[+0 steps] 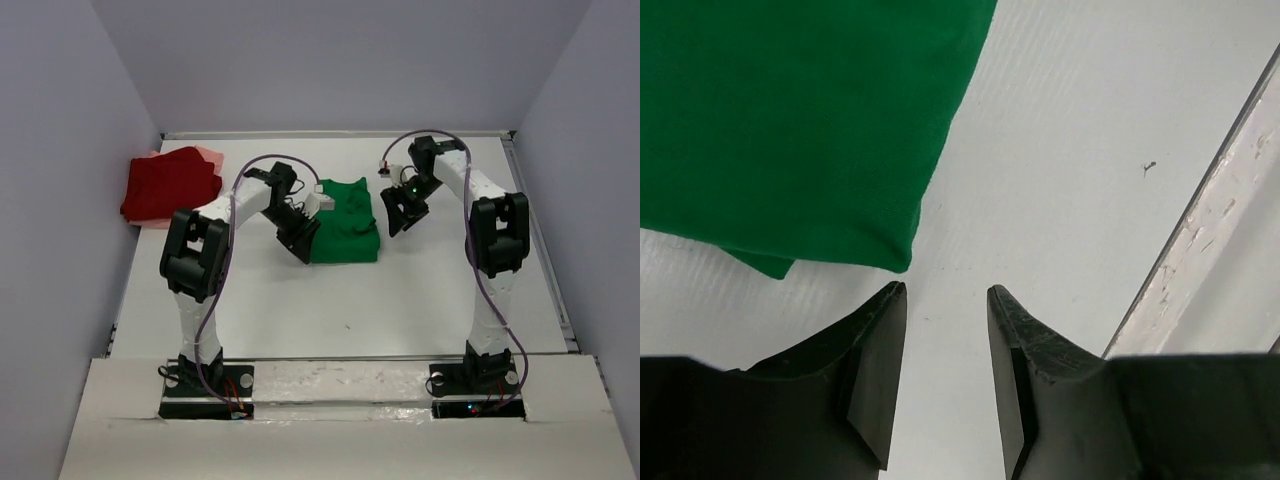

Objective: Fold and stack the t-shirts
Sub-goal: Fold the tshirt

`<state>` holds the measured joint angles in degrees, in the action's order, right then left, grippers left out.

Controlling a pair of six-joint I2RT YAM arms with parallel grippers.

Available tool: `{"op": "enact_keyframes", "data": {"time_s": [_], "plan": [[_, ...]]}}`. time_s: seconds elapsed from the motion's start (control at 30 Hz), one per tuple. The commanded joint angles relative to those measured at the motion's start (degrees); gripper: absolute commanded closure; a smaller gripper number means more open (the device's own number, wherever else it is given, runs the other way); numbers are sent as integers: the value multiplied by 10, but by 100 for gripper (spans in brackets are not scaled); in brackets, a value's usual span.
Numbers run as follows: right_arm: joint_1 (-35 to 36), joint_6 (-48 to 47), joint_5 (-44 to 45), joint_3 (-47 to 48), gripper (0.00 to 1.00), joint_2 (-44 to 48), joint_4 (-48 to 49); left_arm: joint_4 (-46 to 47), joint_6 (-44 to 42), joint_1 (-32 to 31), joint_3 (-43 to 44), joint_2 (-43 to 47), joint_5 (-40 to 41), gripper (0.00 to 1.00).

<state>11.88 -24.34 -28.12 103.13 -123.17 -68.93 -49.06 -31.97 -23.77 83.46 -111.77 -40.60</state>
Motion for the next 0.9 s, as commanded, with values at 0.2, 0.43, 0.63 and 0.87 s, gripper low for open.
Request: {"op": "enact_keyframes", "data": {"time_s": [0.2, 0.43, 0.63, 0.87], "plan": [[25, -37, -40, 171, 36, 52, 19, -76, -29, 178, 203, 30, -146, 37], [70, -85, -64, 310, 37, -76, -56, 58, 62, 260, 130, 71, -107, 38], [103, -110, -64, 310, 36, -109, -44, 105, 70, 280, 38, 103, -100, 45], [116, -137, -50, 305, 35, -131, -35, 138, 75, 314, -29, 151, -78, 45]]}}
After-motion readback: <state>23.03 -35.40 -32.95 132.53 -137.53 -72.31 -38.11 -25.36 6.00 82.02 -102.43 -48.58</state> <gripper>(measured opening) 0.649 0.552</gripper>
